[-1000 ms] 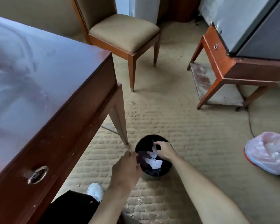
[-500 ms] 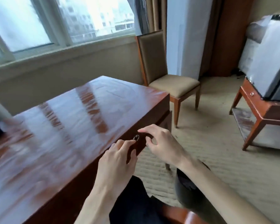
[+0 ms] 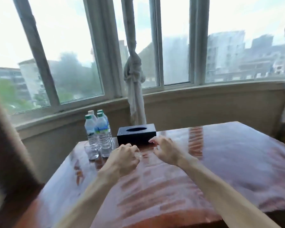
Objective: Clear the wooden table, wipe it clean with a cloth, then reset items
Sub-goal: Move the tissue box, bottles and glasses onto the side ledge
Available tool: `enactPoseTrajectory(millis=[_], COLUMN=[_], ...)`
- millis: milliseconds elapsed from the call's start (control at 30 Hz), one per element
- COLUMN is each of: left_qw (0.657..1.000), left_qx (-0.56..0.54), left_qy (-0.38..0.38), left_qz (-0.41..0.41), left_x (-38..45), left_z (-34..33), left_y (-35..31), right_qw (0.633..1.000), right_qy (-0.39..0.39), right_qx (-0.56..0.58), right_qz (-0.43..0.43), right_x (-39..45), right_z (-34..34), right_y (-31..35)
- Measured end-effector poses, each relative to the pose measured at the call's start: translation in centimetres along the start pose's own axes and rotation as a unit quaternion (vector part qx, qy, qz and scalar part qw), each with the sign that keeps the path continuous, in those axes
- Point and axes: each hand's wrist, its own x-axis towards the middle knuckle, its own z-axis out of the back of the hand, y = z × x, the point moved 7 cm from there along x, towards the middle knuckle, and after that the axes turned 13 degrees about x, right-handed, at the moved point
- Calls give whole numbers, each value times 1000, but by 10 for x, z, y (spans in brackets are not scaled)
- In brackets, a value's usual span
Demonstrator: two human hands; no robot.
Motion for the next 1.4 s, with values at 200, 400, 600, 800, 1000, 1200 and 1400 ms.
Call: enactPoseTrajectory(millis=[200, 400, 600, 800, 1000, 1200, 1400], left_qw=[999, 998, 998, 998, 996, 995, 998], left_qx=[-8, 13, 44, 30, 51, 66, 19], left_qy=[1, 30, 45, 40, 61, 60, 35], left_qz=[41, 59, 26, -36, -39, -49, -54], left_x=[100, 191, 243, 265, 260, 230, 153], left_z=[-40, -105, -161, -176, -162, -95, -41], left_y=[57, 88, 110, 115, 108, 72, 38], right_qw=[994, 987, 979, 963, 960, 963, 976], right_qy=[79, 109, 141, 168, 165, 157, 132], right_qx=[-64, -115, -149, -201, -221, -218, -164], right_qz=[-29, -27, 16, 68, 46, 36, 52], right_x=[130, 218, 265, 282, 273, 235, 145], right_z=[-58, -92, -113, -121, -120, -63, -18], right_y=[-29, -81, -120, -136, -124, -85, -43])
